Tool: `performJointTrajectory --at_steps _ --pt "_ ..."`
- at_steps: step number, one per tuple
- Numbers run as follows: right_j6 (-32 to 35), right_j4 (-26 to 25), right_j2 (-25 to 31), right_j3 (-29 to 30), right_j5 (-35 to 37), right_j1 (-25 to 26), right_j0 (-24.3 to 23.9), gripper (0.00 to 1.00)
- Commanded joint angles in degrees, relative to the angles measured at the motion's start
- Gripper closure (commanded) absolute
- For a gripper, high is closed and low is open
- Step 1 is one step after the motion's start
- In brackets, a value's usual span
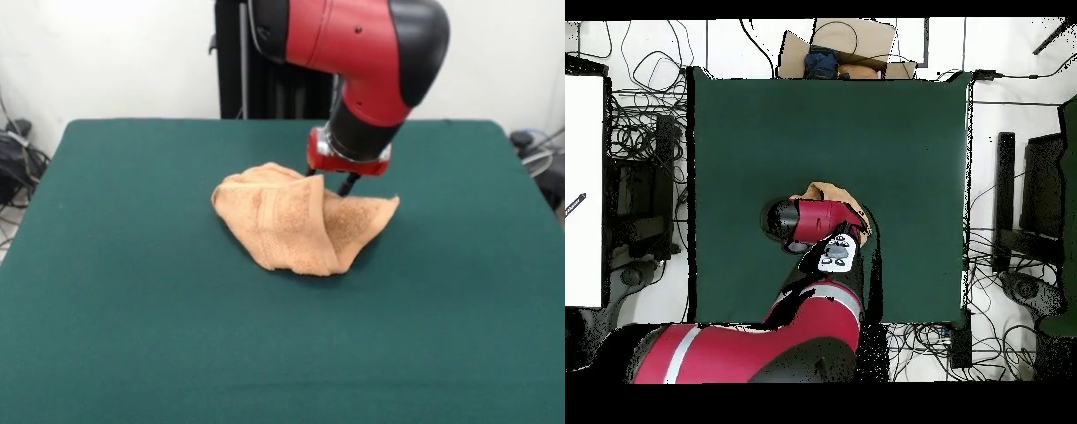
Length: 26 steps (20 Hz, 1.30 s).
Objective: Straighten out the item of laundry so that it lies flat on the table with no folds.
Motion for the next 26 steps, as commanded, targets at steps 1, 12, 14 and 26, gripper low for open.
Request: performJointTrajectory --at_steps 1,12,14,26 --pt "13.07 2.86 -0.29 -3.86 5.45 -2.49 1.43 0.00" --pt "13.24 2.71 -0.51 -4.05 7.71 -4.03 1.72 0.00" --pt "13.29 2.69 -0.68 -4.25 7.75 -3.95 1.86 0.00" --pt "13.08 3.14 -1.40 -2.49 10.53 -7.76 2.74 0.00"
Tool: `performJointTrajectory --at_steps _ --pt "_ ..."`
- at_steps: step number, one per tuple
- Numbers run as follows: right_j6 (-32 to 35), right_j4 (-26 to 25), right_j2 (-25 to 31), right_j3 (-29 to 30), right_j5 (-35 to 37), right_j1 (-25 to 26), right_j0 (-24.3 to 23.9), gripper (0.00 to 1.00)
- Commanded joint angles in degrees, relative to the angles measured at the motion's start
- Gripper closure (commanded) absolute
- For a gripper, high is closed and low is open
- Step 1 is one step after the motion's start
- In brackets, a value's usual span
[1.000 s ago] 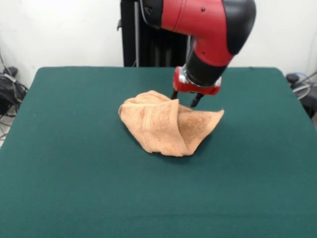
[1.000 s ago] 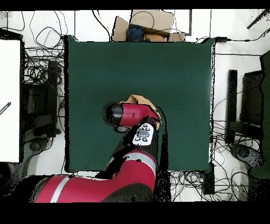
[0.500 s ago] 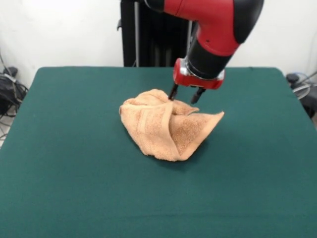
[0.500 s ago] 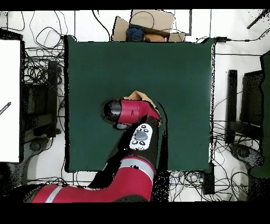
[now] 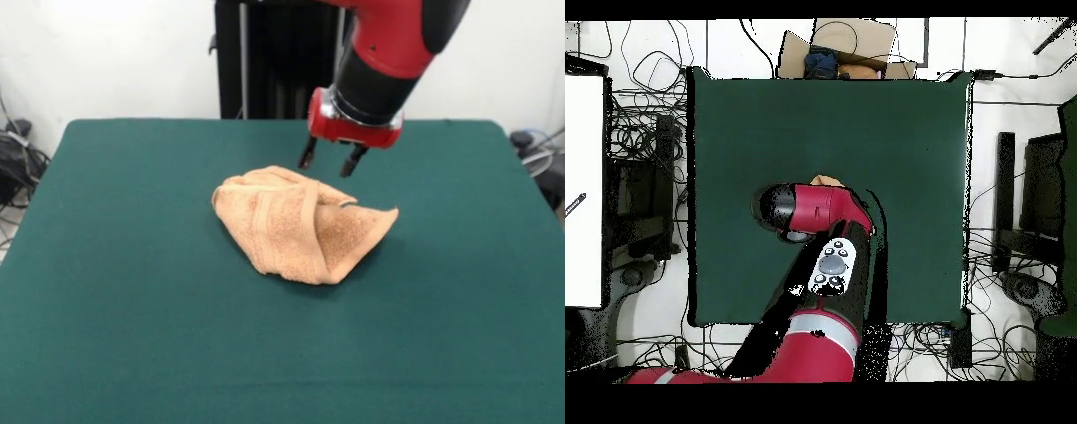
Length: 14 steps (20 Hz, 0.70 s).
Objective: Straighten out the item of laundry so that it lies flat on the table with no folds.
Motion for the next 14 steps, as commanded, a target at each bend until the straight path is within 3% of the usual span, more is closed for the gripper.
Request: performJointTrajectory --at_steps 1,14 --pt "13.04 2.66 1.56 -0.32 5.43 -0.90 0.95 0.00" --pt "12.40 2.00 2.79 -0.47 1.39 2.27 -0.23 0.00"
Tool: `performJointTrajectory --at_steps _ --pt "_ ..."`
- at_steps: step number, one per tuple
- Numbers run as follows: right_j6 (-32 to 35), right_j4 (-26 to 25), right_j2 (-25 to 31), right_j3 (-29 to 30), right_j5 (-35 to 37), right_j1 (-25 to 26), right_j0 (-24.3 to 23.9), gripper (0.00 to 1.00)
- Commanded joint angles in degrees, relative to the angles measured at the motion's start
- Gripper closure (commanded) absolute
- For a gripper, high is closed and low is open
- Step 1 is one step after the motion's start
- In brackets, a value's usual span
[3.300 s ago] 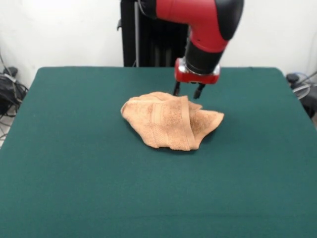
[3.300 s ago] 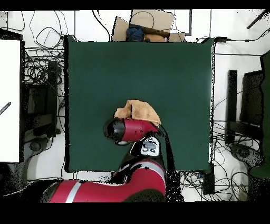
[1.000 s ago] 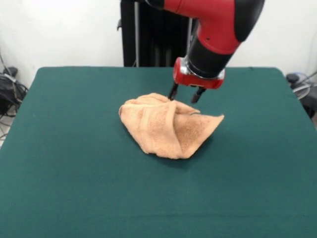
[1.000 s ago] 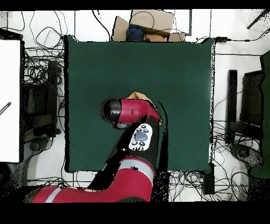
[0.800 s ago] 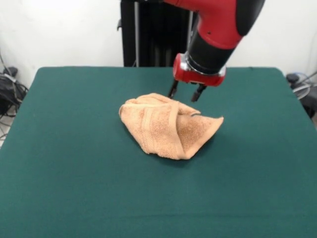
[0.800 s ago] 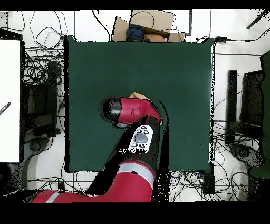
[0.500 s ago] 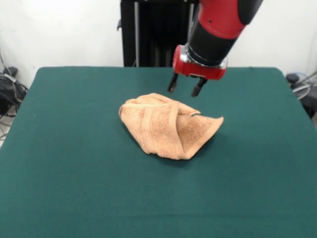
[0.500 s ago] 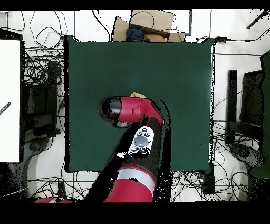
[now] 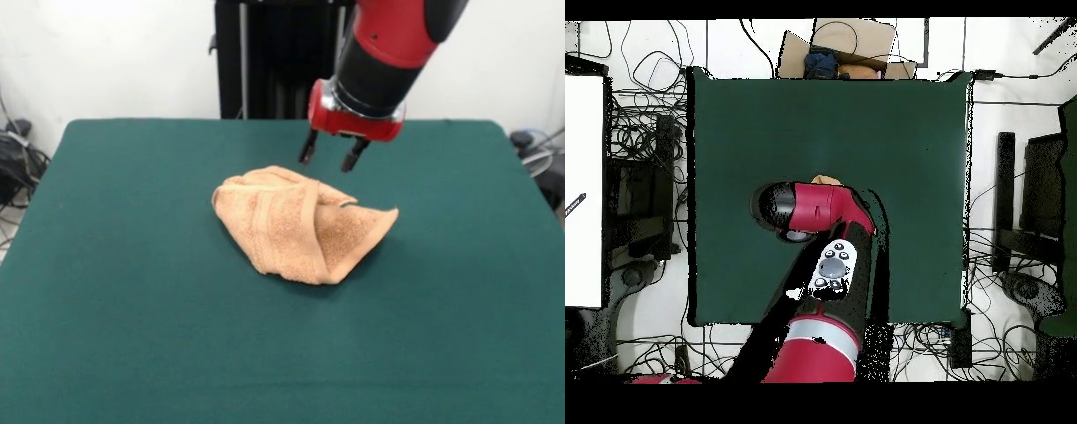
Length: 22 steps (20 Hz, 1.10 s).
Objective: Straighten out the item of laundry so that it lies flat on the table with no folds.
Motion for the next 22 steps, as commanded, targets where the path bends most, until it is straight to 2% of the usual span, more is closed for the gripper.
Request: performJointTrajectory --at_steps 1,9,22 --pt "12.22 1.84 2.91 -0.57 0.14 3.35 -0.33 0.00" --pt "11.75 2.00 3.26 -2.34 -0.56 5.41 -1.21 0.00" --pt "10.88 2.55 3.43 -9.56 4.12 8.92 -2.12 0.00"
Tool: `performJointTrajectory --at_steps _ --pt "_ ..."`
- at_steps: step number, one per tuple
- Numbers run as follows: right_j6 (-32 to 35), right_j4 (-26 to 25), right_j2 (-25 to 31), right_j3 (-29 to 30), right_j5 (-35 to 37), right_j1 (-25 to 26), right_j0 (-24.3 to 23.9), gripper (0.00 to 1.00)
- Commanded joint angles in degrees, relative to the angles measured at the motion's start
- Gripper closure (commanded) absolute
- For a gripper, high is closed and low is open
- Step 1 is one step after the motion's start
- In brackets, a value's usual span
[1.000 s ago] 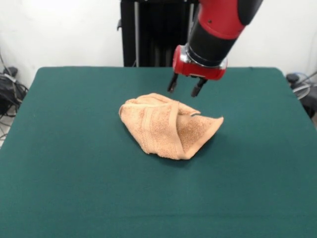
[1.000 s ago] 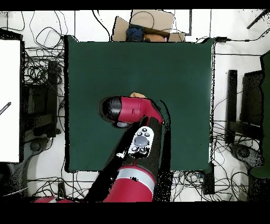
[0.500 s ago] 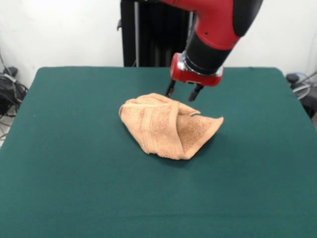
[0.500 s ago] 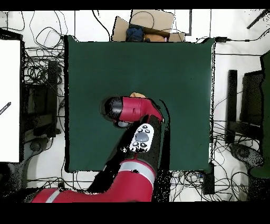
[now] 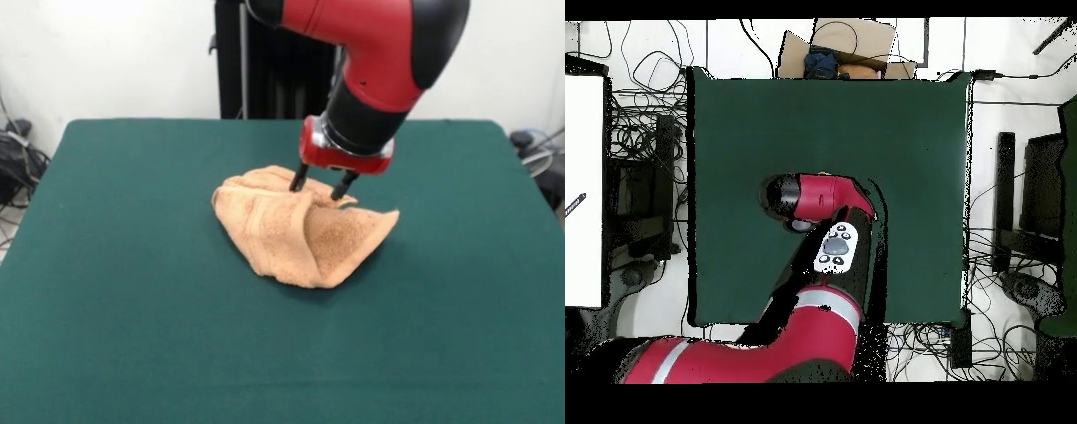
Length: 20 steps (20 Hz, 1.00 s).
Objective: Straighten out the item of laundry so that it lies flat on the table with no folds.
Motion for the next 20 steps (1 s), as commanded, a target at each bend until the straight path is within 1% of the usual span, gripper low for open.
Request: performJointTrajectory --at_steps 1,5,6,7,16,20 --pt "10.82 2.60 3.43 -4.76 4.57 3.26 -1.39 0.00" --pt "10.53 2.53 3.33 -6.30 6.29 3.62 -1.53 0.00" --pt "10.53 2.48 3.08 -8.22 7.72 4.44 -1.62 0.00" --pt "10.35 2.03 2.55 -8.96 9.05 4.70 -1.41 0.00" --pt "9.77 1.23 1.87 -8.78 12.14 2.51 -1.38 0.00" --pt "10.40 1.04 1.41 -7.16 13.24 0.75 -0.50 0.00"
